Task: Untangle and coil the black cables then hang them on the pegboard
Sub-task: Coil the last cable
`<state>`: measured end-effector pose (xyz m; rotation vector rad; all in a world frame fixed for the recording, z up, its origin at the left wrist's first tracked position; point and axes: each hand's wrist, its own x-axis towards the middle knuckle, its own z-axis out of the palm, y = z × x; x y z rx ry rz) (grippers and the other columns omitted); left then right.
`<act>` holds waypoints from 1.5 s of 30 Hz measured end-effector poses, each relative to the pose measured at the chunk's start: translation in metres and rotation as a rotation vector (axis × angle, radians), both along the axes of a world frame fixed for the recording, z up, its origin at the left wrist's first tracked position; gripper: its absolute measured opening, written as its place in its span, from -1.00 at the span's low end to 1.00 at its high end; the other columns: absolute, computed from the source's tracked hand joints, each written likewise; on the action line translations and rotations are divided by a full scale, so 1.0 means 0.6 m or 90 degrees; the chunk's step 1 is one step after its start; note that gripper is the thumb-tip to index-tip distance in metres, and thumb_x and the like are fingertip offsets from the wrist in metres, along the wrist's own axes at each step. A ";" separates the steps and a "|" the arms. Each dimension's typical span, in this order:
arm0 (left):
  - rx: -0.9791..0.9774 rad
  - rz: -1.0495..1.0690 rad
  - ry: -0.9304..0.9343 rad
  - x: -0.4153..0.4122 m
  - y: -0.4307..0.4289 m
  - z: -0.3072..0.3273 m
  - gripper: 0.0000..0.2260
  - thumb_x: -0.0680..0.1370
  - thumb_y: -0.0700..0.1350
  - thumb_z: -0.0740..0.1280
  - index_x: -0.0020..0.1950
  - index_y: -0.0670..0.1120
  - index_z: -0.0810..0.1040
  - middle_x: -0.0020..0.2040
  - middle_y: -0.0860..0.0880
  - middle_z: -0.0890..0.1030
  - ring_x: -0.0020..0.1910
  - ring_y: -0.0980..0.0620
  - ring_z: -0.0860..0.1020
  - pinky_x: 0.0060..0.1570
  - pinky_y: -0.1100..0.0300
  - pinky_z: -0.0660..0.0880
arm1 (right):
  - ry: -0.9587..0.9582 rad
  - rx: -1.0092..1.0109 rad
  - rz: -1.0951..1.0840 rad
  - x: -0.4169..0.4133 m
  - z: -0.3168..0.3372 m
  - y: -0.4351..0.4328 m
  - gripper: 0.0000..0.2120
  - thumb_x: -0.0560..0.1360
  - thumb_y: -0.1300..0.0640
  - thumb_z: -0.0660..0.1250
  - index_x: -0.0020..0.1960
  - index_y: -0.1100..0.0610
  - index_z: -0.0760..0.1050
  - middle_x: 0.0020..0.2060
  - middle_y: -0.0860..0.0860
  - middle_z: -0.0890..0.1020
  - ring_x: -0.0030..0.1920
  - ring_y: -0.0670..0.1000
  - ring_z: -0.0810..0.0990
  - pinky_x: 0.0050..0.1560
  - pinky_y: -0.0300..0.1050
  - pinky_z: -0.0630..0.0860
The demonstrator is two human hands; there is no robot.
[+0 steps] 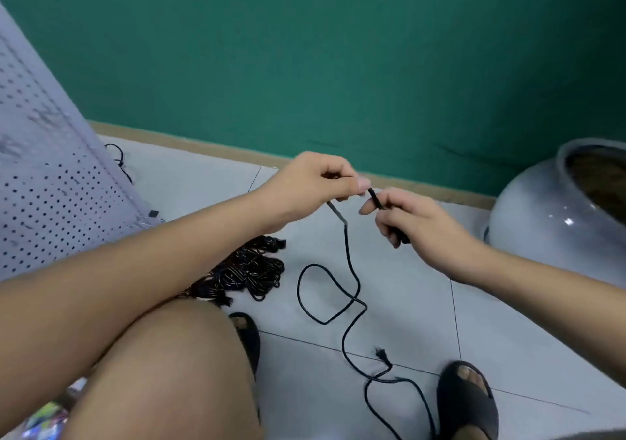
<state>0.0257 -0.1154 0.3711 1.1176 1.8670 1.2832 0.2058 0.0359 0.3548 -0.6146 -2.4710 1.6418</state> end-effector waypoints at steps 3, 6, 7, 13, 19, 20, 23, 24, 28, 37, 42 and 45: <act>0.053 0.022 -0.003 0.016 -0.006 0.067 -0.83 0.63 0.00 0.49 0.02 -0.10 0.69 -0.17 0.02 0.67 -0.14 0.11 0.57 -0.05 0.14 0.43 | 0.119 0.012 -0.078 0.008 0.074 -0.011 -0.78 0.67 0.29 0.24 0.06 0.11 0.64 -0.29 0.00 0.53 -0.27 -0.01 0.47 -0.20 -0.21 0.44; 0.082 0.039 -0.017 0.042 -0.005 0.110 -0.93 0.65 -0.04 0.45 0.04 -0.02 0.67 -0.02 0.03 0.75 0.03 0.05 0.67 0.10 0.09 0.49 | 0.204 -0.011 -0.133 0.026 0.134 -0.013 -0.80 0.67 0.26 0.24 0.07 0.12 0.65 -0.27 0.03 0.52 -0.26 0.05 0.46 -0.14 -0.09 0.43; 0.088 0.045 -0.020 0.054 -0.002 0.120 -0.93 0.66 -0.04 0.44 0.05 -0.01 0.68 0.04 0.05 0.77 0.12 0.04 0.68 0.15 0.08 0.51 | 0.227 -0.020 -0.149 0.033 0.149 -0.012 -0.79 0.68 0.25 0.24 0.08 0.12 0.65 -0.27 0.03 0.52 -0.25 0.06 0.46 -0.12 -0.06 0.42; 0.136 0.134 0.067 0.120 0.022 0.164 -0.80 0.69 0.11 0.36 0.03 0.12 0.76 0.00 0.12 0.75 0.04 0.07 0.67 0.11 0.04 0.57 | 0.320 -0.047 -0.213 0.073 0.198 -0.011 -0.77 0.66 0.28 0.23 0.09 0.12 0.66 -0.25 0.05 0.54 -0.24 0.05 0.48 -0.12 -0.08 0.44; 0.284 0.138 -0.003 0.168 0.053 0.197 -0.94 0.60 -0.12 0.52 0.00 -0.09 0.74 -0.19 -0.05 0.74 -0.23 0.08 0.65 -0.15 0.28 0.52 | 0.276 -0.136 -0.184 0.092 0.191 -0.002 -0.76 0.76 0.16 0.23 0.26 0.09 0.67 0.01 0.02 0.70 -0.08 0.03 0.63 -0.05 -0.08 0.56; 0.302 0.153 -0.019 0.175 0.059 0.195 -0.92 0.59 -0.15 0.53 0.00 -0.15 0.72 -0.20 -0.08 0.73 -0.26 0.08 0.63 -0.19 0.32 0.51 | 0.261 -0.137 -0.167 0.093 0.189 -0.003 -0.75 0.77 0.11 0.24 0.24 0.08 0.69 0.07 0.03 0.73 -0.05 0.02 0.63 -0.01 -0.08 0.55; 0.335 0.178 -0.079 0.182 0.069 0.190 -0.87 0.60 -0.17 0.52 0.02 -0.24 0.70 -0.21 -0.15 0.68 -0.31 0.04 0.56 -0.28 0.34 0.48 | 0.238 -0.139 -0.107 0.092 0.185 -0.004 -0.74 0.75 0.03 0.28 0.11 0.09 0.72 0.11 0.12 0.76 0.05 0.01 0.62 0.13 0.02 0.47; 0.335 0.171 -0.094 0.181 0.072 0.190 -0.86 0.61 -0.15 0.51 0.03 -0.24 0.70 -0.20 -0.12 0.68 -0.29 0.04 0.55 -0.26 0.33 0.48 | 0.234 -0.136 -0.087 0.092 0.186 -0.002 -0.73 0.74 0.01 0.29 0.07 0.12 0.71 0.04 0.14 0.75 0.02 0.03 0.60 0.12 0.05 0.44; 0.293 0.148 -0.068 0.183 0.086 0.181 -0.84 0.64 -0.01 0.47 0.07 -0.10 0.75 -0.14 0.04 0.70 -0.18 0.15 0.59 -0.10 0.35 0.47 | 0.214 -0.075 -0.067 0.092 0.188 0.000 -0.64 0.77 -0.02 0.23 -0.07 0.19 0.57 -0.28 0.10 0.58 -0.23 0.02 0.50 -0.07 -0.06 0.45; -0.097 -0.145 -0.107 0.235 0.107 0.069 -0.49 0.75 0.28 0.05 0.20 0.00 0.68 0.09 0.04 0.78 0.16 0.07 0.72 0.31 0.05 0.49 | 0.386 -0.227 -0.273 0.105 0.206 0.042 -0.69 0.79 0.00 0.20 -0.07 0.14 0.37 -0.37 0.09 0.41 -0.43 0.08 0.39 -0.40 -0.08 0.44; -0.182 -0.191 -0.060 0.260 0.095 -0.001 -0.80 0.74 0.01 0.29 0.25 -0.05 0.63 0.11 -0.01 0.76 0.08 0.13 0.70 0.18 0.10 0.56 | 0.431 -0.205 -0.417 0.120 0.206 0.067 -0.69 0.79 -0.03 0.17 -0.10 0.06 0.35 -0.39 0.01 0.40 -0.48 0.04 0.34 -0.47 -0.18 0.26; -0.225 -0.183 -0.050 0.264 0.084 -0.016 -0.78 0.75 0.03 0.26 0.17 -0.02 0.67 0.04 0.02 0.78 0.06 0.10 0.71 0.26 0.03 0.58 | 0.457 -0.144 -0.493 0.131 0.205 0.080 -0.68 0.79 -0.04 0.16 -0.11 0.05 0.33 -0.40 -0.02 0.40 -0.47 0.03 0.32 -0.47 -0.21 0.21</act>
